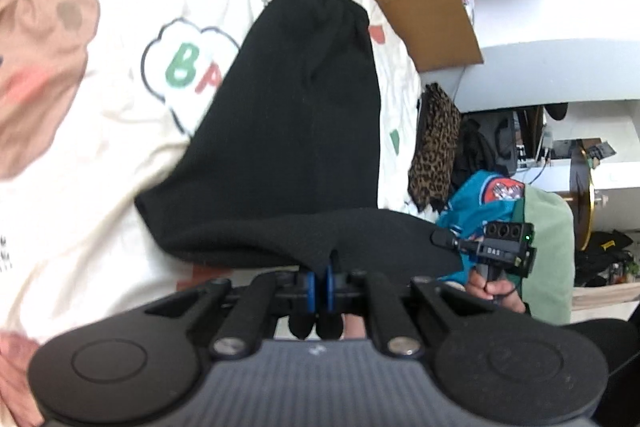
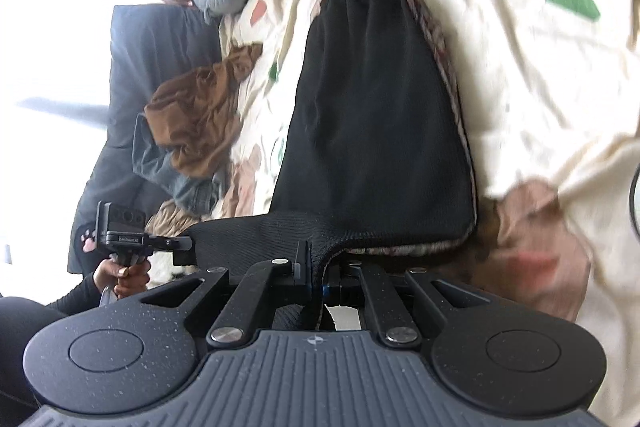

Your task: Fold clothes

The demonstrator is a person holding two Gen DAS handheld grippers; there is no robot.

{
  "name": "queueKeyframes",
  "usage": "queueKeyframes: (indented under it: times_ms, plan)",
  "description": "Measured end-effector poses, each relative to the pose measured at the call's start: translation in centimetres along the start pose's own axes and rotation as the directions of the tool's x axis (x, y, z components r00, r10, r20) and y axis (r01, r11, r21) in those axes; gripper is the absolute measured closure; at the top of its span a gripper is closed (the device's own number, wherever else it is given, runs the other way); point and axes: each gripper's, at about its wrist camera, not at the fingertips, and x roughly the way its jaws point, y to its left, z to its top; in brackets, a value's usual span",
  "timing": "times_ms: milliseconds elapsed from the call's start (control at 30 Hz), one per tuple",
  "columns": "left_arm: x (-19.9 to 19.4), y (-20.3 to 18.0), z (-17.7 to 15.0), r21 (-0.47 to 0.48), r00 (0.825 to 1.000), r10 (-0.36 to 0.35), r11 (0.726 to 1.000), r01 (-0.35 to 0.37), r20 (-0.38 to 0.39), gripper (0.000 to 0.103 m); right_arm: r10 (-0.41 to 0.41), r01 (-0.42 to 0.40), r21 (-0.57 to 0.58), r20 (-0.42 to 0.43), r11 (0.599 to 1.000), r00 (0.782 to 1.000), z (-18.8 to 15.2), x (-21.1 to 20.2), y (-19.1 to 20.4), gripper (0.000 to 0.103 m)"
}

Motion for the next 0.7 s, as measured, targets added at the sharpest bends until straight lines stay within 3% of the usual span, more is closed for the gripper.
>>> queueKeyframes:
  times_ms: [300,700]
  plan:
    - [-0.1,-0.3,3.6,0.05,0.996,0.011,0.999,-0.015,0.087,0.097,-0.018,0.02,-0.019,0.087,1.0,0.996,3.0,1.3,0.3,0.1]
    - [3.5,-0.3,7.8,0.072,0.981,0.098,0.991,-0.111,0.167,0.097,-0.109,0.117,-0.056,0.132,0.992,0.985,7.6,4.7,-1.0,0.1]
